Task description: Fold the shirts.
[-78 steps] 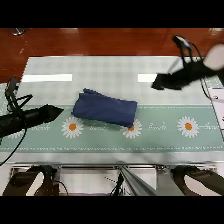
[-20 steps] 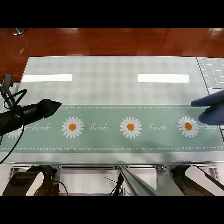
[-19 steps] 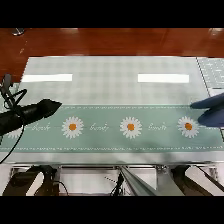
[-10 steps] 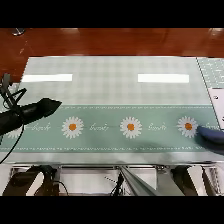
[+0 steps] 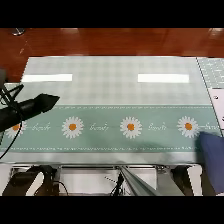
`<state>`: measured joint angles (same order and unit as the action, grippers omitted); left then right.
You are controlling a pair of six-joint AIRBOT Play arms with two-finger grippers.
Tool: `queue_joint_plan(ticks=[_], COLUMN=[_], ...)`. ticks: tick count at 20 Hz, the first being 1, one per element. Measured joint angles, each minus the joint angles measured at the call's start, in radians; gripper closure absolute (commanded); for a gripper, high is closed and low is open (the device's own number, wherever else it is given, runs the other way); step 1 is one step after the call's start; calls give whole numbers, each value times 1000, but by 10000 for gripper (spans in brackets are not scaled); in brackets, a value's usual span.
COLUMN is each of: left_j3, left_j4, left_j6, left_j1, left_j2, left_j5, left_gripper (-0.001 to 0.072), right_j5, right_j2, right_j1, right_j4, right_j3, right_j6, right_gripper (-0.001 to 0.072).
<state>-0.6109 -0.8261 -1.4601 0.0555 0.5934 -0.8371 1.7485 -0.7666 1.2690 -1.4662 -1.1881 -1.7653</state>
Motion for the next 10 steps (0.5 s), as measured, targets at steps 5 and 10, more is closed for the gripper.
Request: queue_joint_plan(ticks=[5, 10], left_j3=[-290, -640], left_j4=[1, -10], left_j6=[64, 118], left_j1=[-5, -122], left_j2=[209, 459], left_j5=[-61, -175], left_gripper=[689, 691], right_j5=[-329, -578], right_j2=[-57, -216], right_j1=[-235, -886], right_j4=[517, 539], right_j3=[-16, -82], right_j6=[96, 198], right_gripper=[689, 689])
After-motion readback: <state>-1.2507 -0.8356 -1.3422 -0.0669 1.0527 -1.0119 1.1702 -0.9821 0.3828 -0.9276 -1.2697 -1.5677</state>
